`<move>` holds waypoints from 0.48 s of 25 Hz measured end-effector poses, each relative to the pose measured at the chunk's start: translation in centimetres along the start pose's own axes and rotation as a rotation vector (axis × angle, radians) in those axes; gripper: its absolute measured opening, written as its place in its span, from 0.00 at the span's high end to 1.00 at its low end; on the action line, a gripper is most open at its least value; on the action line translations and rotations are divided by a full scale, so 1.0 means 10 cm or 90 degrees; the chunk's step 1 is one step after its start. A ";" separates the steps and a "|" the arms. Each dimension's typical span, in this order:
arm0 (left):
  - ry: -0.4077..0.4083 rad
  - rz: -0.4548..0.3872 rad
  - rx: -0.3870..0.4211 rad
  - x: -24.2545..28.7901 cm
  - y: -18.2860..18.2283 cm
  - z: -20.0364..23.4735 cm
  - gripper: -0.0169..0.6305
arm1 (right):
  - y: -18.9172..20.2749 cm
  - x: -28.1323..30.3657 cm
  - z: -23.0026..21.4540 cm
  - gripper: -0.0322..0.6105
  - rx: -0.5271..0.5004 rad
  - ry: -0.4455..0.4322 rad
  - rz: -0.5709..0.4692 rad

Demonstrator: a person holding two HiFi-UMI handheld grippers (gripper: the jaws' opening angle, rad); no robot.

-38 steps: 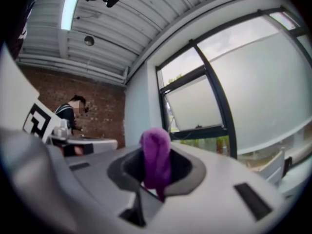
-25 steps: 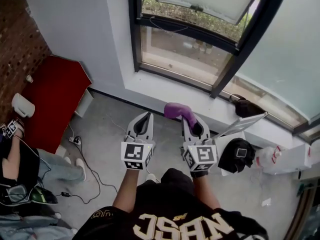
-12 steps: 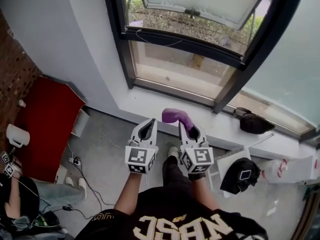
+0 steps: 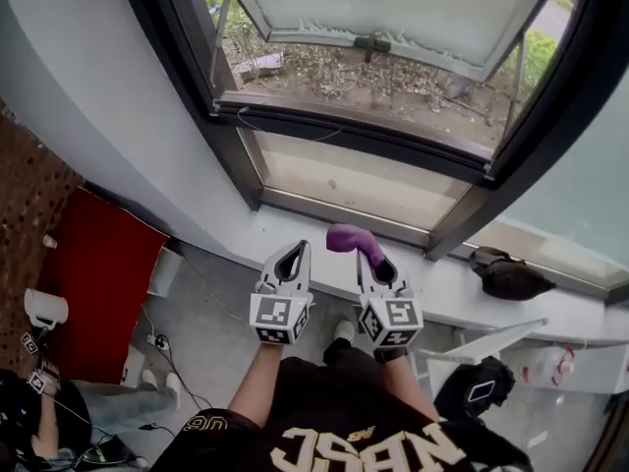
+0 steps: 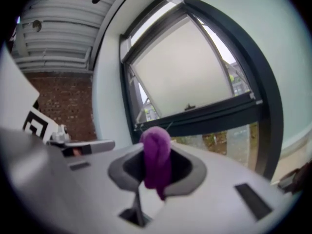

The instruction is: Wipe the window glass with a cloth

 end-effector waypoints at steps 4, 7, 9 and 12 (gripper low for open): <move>-0.015 0.032 -0.004 0.28 0.07 0.13 0.96 | -0.02 0.25 -0.22 0.83 0.015 -0.004 0.014; -0.026 0.053 -0.007 0.43 0.13 0.25 0.96 | 0.00 0.40 -0.34 0.83 0.029 -0.001 0.023; -0.031 0.065 -0.003 0.50 0.13 0.32 0.96 | 0.00 0.49 -0.39 0.83 0.037 0.002 0.030; -0.026 0.076 0.003 0.62 0.12 0.39 0.96 | -0.03 0.59 -0.44 0.83 0.042 0.007 0.031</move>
Point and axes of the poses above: the fingertips, and each gripper's own axes: x forward along the fingers, z to its left, y out of its underside, the point moved 4 cm from there along -x, backward along the fingers, and after that the axes turned 14 degrees about z, right-handed, at the moved point
